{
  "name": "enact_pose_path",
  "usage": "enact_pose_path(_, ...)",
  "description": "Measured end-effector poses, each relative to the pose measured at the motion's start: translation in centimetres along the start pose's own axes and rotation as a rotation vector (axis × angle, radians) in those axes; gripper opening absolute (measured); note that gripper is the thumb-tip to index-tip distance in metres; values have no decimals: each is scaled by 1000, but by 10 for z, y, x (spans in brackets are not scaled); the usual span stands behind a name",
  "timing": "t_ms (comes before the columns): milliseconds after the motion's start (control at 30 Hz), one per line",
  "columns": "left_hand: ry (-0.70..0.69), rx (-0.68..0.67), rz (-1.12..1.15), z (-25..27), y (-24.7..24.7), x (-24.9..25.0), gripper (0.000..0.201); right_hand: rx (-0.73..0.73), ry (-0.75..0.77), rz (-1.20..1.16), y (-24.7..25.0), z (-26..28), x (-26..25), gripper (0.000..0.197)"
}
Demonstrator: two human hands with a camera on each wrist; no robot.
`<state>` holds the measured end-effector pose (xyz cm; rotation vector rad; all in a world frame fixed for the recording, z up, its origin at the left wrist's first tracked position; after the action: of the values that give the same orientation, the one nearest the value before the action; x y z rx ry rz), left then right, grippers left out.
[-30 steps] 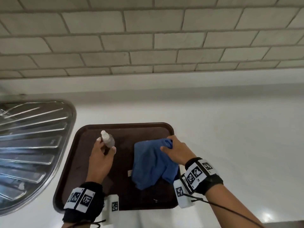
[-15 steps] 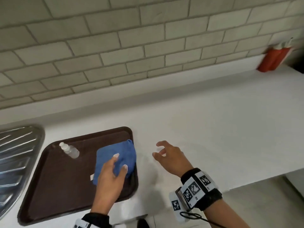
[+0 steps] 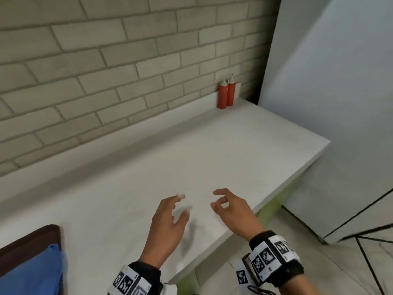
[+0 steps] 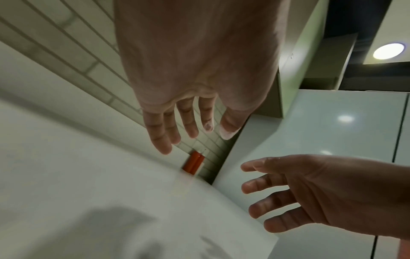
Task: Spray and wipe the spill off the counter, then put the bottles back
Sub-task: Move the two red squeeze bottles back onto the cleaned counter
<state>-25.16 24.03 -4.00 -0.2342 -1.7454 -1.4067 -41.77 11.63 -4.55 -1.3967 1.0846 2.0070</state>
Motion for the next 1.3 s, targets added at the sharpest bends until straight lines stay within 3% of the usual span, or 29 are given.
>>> enact_pose_path(267, -146, -36, 31, -121, -49, 81, 39, 220, 62, 9, 116, -71, 2, 36)
enact_pose_path(700, -293, 60, 38, -336, -78, 174, 41, 279, 228, 26, 218, -260, -56, 41)
enact_pose_path(1000, -231, 146, 2, -461, -88, 202, 41, 278, 250, 109, 264, -390, -64, 50)
enact_pose_path(1300, -17, 143, -112, -565, -125, 206, 51, 153, 223, 169, 318, -522, -41, 59)
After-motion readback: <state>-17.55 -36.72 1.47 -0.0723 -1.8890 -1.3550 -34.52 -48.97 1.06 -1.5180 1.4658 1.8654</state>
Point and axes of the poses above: each hand's wrist, its own z-axis away from the middle knuckle, its own y-axis out of the back of the hand, x = y × z, the point moved 4 cm from there along -z, towards the middle knuckle, and after that the axes turned 14 degrees about -z, right-handed, at the moved point
